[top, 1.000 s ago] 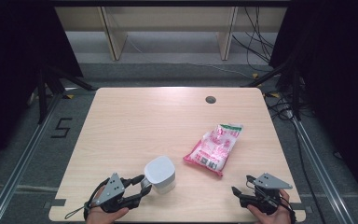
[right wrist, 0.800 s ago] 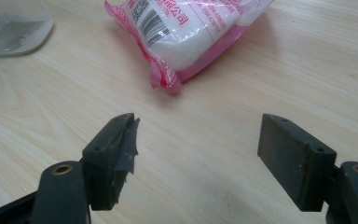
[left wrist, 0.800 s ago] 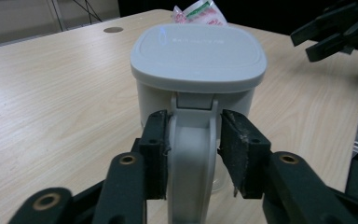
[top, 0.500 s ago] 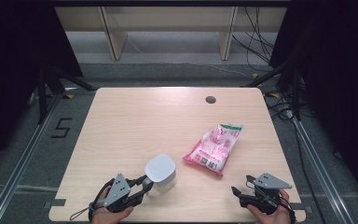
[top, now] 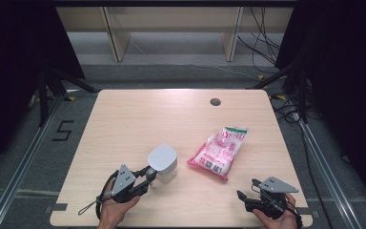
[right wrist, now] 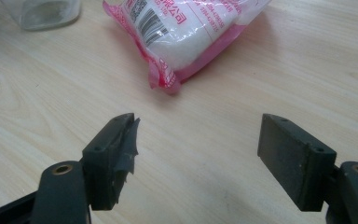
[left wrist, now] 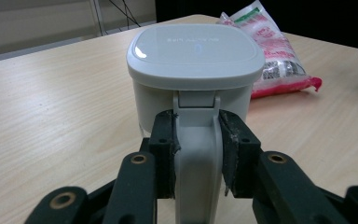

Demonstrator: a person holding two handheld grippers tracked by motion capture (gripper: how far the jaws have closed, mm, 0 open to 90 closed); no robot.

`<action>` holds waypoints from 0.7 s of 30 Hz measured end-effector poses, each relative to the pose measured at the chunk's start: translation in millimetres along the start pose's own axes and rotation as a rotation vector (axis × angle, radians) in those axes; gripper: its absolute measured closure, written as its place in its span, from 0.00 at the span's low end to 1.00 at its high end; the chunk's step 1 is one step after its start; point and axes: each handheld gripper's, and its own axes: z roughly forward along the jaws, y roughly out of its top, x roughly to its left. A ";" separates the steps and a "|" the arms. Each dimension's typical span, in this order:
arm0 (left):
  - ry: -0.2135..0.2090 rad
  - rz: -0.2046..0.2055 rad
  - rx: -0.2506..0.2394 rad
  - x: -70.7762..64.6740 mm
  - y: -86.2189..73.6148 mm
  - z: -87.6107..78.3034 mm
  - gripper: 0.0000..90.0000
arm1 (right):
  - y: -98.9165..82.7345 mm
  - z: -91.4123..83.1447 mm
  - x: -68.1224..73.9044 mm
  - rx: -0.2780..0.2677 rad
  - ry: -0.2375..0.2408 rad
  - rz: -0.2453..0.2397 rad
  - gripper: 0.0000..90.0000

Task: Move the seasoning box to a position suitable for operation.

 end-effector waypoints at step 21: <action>-0.033 -0.007 -0.005 27.0 8.7 25.0 0.72 | 0.2 0.6 -0.9 -0.005 0.007 -0.011 0.32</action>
